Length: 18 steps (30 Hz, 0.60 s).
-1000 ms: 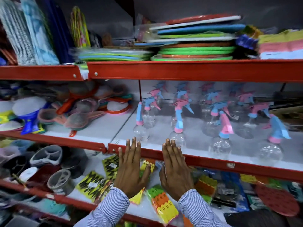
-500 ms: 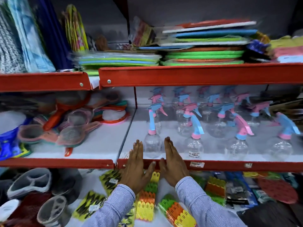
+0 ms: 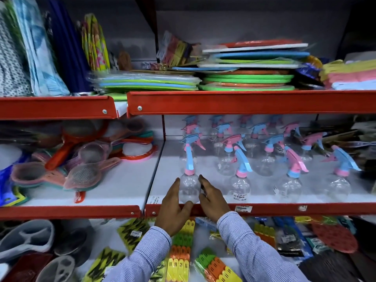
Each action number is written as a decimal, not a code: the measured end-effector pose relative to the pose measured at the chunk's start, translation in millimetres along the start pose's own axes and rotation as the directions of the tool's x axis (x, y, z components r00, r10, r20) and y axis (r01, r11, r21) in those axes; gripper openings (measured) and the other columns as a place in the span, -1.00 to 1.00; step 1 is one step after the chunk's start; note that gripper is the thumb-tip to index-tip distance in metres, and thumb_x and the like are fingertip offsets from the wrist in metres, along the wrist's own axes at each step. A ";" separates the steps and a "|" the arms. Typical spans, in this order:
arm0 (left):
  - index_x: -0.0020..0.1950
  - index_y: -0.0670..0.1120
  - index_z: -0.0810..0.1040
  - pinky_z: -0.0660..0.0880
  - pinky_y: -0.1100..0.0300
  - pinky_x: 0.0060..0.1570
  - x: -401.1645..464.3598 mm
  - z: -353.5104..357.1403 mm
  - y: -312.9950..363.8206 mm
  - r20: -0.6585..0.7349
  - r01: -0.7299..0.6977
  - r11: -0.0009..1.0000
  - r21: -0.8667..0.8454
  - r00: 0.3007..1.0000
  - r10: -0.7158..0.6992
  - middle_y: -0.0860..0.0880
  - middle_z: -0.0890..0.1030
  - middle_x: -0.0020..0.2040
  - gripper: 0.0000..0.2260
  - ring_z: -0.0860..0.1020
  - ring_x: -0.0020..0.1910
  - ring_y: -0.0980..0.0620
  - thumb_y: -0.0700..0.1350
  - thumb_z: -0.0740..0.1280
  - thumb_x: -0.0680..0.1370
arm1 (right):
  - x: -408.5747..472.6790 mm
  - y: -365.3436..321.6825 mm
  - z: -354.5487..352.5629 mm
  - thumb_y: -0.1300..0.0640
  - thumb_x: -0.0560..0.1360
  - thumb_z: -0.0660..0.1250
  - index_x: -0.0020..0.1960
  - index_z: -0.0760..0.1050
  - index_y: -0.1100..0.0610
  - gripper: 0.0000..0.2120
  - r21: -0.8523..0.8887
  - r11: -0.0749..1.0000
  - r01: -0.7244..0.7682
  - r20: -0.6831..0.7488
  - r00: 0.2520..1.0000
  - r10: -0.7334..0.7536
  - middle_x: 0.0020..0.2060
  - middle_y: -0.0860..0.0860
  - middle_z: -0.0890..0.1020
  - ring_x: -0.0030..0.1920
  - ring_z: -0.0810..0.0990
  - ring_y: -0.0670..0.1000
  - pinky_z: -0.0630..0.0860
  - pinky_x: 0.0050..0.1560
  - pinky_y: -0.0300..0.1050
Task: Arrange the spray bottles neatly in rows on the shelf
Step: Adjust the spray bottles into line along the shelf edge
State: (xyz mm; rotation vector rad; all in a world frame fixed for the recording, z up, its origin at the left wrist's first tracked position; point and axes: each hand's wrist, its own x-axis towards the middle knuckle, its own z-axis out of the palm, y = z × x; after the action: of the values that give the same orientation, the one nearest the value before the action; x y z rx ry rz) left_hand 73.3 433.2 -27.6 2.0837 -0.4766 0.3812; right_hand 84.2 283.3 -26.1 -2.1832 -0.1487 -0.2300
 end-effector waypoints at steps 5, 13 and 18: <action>0.38 0.23 0.18 0.21 0.53 0.28 -7.2 0.8 1.7 0.023 0.038 0.999 0.038 0.999 -0.039 0.27 0.36 0.34 -0.47 0.34 0.28 0.37 -0.04 0.27 0.47 | -11.7 3.8 -1.7 0.25 0.52 0.16 0.51 0.12 0.12 -0.43 -0.018 1.000 -0.010 0.015 1.000 0.011 0.47 0.06 0.33 0.44 0.33 0.01 0.26 0.45 -0.12; 0.38 -0.05 0.29 0.39 0.10 0.26 -20.5 1.9 20.7 -0.143 0.154 0.987 0.033 0.979 -0.148 0.01 0.38 0.27 -0.46 0.41 0.28 0.01 -0.04 0.28 0.41 | 10.0 -1.2 -11.8 0.42 0.43 0.12 0.51 0.11 0.05 -0.31 0.095 0.992 -0.082 0.049 0.996 0.078 0.45 0.06 0.36 0.45 0.33 0.04 0.33 0.43 0.02; 0.32 -0.07 0.37 0.44 0.02 0.26 -21.1 7.0 32.9 -0.111 0.187 0.981 0.045 0.977 -0.181 -0.06 0.43 0.27 -0.59 0.45 0.24 -0.03 -0.11 0.31 0.48 | 19.4 -0.2 -12.4 0.52 0.32 0.13 0.42 0.31 0.07 -0.28 0.125 0.991 -0.057 0.074 0.996 0.048 0.35 0.05 0.48 0.37 0.44 0.05 0.41 0.37 -0.02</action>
State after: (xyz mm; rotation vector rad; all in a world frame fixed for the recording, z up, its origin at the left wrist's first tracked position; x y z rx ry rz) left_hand 39.8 415.0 -16.6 2.1273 -0.2091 0.3974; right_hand 101.8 273.8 -14.5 -2.0666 -0.1415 -0.1107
